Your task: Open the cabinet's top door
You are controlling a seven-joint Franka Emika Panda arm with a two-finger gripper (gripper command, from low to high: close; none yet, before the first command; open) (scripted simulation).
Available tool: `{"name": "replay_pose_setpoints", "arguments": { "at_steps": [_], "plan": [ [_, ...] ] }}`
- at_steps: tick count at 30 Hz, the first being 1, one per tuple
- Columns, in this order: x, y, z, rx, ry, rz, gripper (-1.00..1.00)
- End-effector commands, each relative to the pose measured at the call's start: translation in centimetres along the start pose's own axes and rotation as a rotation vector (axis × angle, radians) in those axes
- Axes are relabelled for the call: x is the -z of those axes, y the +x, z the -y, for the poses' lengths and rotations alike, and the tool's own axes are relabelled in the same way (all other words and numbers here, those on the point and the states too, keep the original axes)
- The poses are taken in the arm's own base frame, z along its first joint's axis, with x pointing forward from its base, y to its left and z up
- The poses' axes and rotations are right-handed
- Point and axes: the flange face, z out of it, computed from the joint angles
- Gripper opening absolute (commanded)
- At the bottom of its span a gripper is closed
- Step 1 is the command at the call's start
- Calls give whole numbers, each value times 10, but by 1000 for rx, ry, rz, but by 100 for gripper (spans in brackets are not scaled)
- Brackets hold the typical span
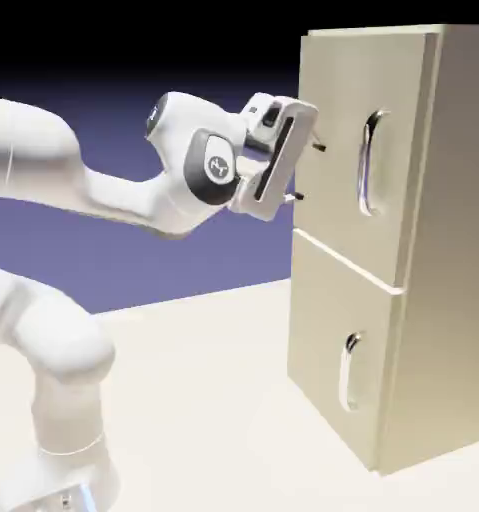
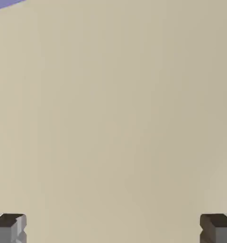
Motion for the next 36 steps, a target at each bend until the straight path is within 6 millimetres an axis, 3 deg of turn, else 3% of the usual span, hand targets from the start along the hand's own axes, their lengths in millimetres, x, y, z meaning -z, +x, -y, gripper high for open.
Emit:
{"name": "replay_pose_setpoints", "arguments": {
  "at_steps": [1,10,19,26,27,33,34,36],
  "plan": [
    [3,-1,-3,61,-12,-10,100],
    [23,-23,-27,595,-143,-64,100],
    [24,-63,-44,1102,-285,-43,100],
    [11,-98,-48,1451,-376,14,100],
    [11,-98,-48,1451,-376,14,100],
    [-36,-87,-61,1451,-376,14,100],
    [-36,-87,-61,1451,-376,14,-100],
    [-28,-85,-56,1445,-374,48,-100]
  ]
}}
